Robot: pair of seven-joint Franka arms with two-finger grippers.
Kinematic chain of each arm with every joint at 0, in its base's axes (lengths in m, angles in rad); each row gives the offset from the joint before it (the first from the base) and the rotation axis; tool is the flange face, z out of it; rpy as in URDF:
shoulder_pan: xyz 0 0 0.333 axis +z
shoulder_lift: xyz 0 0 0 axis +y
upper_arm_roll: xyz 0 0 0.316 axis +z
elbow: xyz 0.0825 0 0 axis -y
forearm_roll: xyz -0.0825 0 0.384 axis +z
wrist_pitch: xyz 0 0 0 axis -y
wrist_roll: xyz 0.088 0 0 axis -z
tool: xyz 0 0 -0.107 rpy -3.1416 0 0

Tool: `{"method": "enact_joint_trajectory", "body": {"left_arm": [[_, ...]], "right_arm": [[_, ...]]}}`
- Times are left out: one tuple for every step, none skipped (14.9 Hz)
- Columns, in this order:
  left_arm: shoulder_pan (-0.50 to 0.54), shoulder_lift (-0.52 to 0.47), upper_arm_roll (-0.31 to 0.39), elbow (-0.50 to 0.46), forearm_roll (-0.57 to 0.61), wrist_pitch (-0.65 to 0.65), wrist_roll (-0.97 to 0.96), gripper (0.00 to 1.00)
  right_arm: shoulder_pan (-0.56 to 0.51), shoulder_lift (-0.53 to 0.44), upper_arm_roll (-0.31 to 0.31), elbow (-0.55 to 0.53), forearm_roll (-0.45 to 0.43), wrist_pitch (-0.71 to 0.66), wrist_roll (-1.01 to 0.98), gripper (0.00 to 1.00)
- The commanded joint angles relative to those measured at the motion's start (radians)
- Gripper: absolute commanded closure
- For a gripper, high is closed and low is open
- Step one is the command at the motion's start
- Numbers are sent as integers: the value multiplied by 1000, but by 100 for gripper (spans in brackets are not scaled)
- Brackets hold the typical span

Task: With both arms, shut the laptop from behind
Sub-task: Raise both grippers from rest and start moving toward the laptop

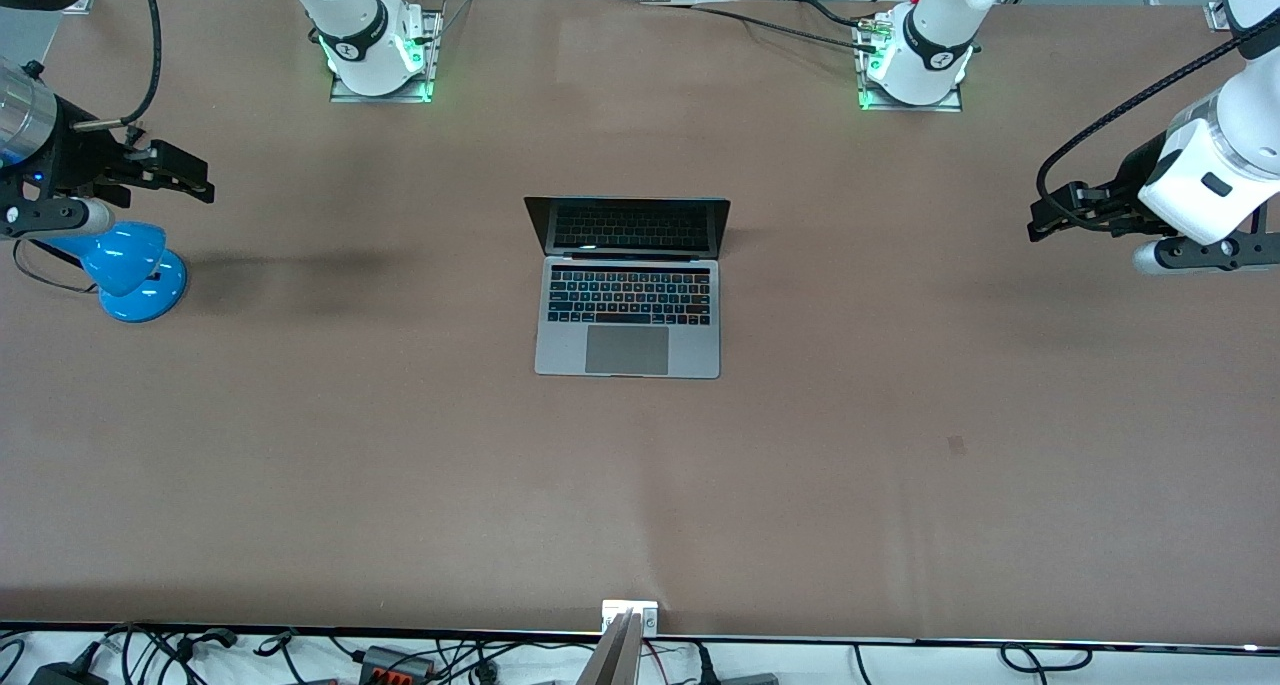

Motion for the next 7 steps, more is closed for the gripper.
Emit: {"method": "enact_joint_trajectory", "body": {"left_arm": [[5,-9,-6,4,13,-15,3,0],[5,-3,-6,4,5,-15,3,9],[4,-3,-6,4,4,-18,2,32],[4,-3,-6,4,4,-20,0,33],[4,-2,-6,4,1,-29,-11,33],[4,1,-6,4,1,-49,-17,40],[5,1,-6,4,1,-70,-8,46]], "right_arm": [[-1,67,12,60,17,-20,-1,0],[-3,83,12,70,19,-17,5,0],[-7,86,11,70,17,-4,6,0],[-7,92,11,70,17,-3,8,0],[-7,112,9,76,16,8,8,0],[-7,129,9,88,16,28,2,0],[-9,140,9,93,14,32,-4,0]]}}
